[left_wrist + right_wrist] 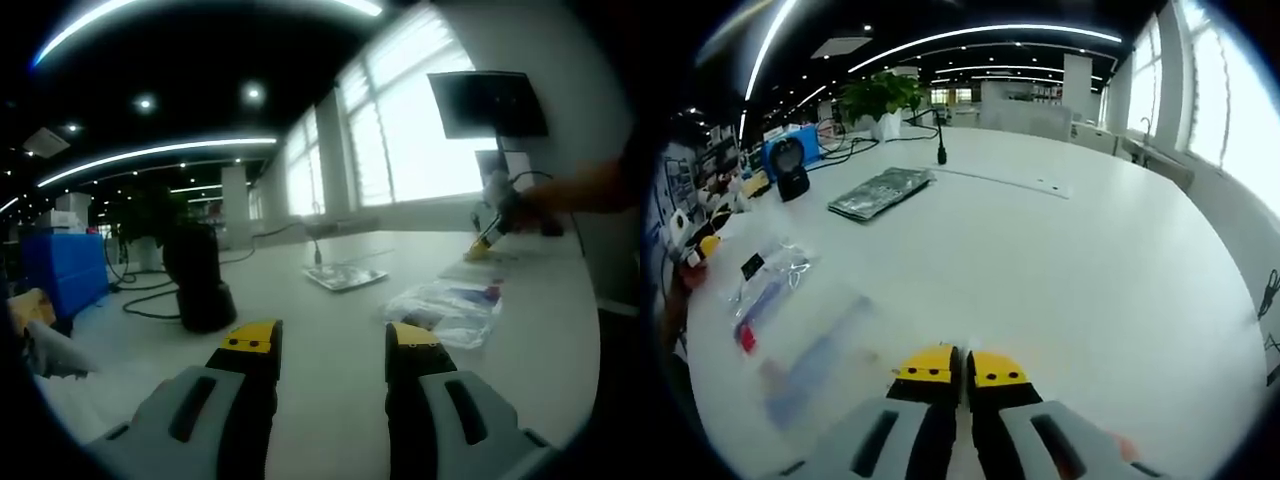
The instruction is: Clip sheet goods on table flip sheet goods clip sheet goods scan sheet goods put sheet goods back to table
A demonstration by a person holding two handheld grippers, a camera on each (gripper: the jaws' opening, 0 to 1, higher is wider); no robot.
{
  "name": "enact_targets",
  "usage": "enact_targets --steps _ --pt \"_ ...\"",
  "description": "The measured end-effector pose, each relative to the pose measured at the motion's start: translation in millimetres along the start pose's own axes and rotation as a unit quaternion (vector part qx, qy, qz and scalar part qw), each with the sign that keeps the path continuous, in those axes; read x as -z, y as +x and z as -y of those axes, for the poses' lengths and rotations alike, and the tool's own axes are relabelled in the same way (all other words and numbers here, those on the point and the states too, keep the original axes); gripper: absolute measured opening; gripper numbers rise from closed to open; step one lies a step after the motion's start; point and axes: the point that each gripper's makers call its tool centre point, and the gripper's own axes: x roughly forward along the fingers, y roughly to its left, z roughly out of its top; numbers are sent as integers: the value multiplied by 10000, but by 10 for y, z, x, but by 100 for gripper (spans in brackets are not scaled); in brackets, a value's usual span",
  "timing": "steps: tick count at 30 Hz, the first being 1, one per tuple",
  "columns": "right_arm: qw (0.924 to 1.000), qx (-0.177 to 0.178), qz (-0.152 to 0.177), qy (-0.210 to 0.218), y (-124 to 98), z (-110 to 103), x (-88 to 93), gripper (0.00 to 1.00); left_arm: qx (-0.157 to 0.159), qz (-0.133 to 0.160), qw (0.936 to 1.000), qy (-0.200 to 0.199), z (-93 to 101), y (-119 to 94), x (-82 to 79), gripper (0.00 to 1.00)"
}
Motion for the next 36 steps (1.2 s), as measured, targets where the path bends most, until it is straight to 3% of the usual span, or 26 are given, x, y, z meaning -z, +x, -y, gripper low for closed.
enact_targets --steps 3,7,15,19,24,28,36 --pt "9999 -28 113 41 -35 -11 -35 0 4 -20 10000 9 11 -4 4 34" --pt "9968 -95 596 531 -143 -55 -220 0 2 -30 10000 13 17 -5 3 34" --pt "9864 -390 1403 764 -409 -216 -547 0 -5 -54 10000 35 19 -2 10 34" --pt "9828 -388 1601 836 -554 -324 -653 0 -7 -53 10000 33 22 -4 8 34" --pt "9775 -422 1842 933 -638 -313 -798 0 -4 -44 10000 31 27 -8 2 34" --pt "9685 -614 2098 1195 -709 -330 -913 0 2 -35 10000 35 31 -10 -3 34" --pt "9660 -575 2268 1102 -762 -425 -1000 0 -10 -29 10000 25 24 -13 -9 34"
